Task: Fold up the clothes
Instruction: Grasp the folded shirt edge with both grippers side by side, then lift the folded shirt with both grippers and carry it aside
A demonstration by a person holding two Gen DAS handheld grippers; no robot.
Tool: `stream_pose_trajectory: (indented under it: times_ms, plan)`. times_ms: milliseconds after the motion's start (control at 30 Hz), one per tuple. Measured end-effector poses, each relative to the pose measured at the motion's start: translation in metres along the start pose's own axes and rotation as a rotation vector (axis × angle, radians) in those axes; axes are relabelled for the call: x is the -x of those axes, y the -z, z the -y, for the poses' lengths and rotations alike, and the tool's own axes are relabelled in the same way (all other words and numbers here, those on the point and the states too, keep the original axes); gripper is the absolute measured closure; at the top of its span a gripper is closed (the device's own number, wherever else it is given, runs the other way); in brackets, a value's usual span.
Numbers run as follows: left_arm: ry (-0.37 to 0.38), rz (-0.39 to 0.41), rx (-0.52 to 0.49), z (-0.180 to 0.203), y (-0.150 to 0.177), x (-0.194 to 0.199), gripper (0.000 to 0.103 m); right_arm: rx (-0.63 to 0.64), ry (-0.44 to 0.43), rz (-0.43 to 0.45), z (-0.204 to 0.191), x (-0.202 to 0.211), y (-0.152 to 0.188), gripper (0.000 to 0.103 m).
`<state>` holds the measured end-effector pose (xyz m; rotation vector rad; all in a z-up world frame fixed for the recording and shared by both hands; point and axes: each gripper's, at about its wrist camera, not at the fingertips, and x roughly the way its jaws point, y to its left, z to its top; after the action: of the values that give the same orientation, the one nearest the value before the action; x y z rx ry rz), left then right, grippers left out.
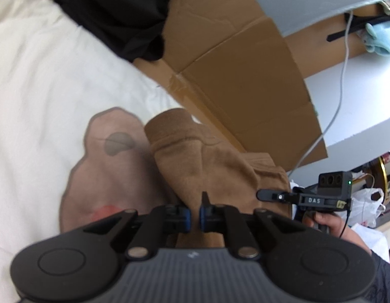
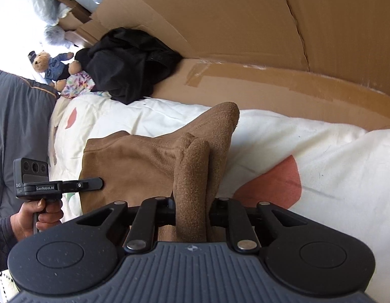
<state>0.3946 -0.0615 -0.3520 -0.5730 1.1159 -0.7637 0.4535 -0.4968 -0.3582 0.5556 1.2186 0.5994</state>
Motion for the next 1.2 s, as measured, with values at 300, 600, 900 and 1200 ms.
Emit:
stream_pose_trajectory:
  times_ms: [300,600,900,1200]
  plan:
    - [0.06,0.026,-0.075,0.034,0.005,0.014,0.096,0.006,-0.045,0.051,-0.015,0.034,0.015,0.086]
    - [0.075,0.036,-0.103,0.062,0.007,0.023,0.096,0.03,-0.053,0.104,-0.036,0.069,0.032,0.087]
    - [0.125,0.054,-0.135,0.105,0.016,0.048,0.096,0.084,-0.046,0.17,-0.071,0.118,0.053,0.087]
    - [0.196,0.056,-0.2,0.167,0.024,0.089,0.097,0.129,-0.029,0.262,-0.117,0.191,0.074,0.087]
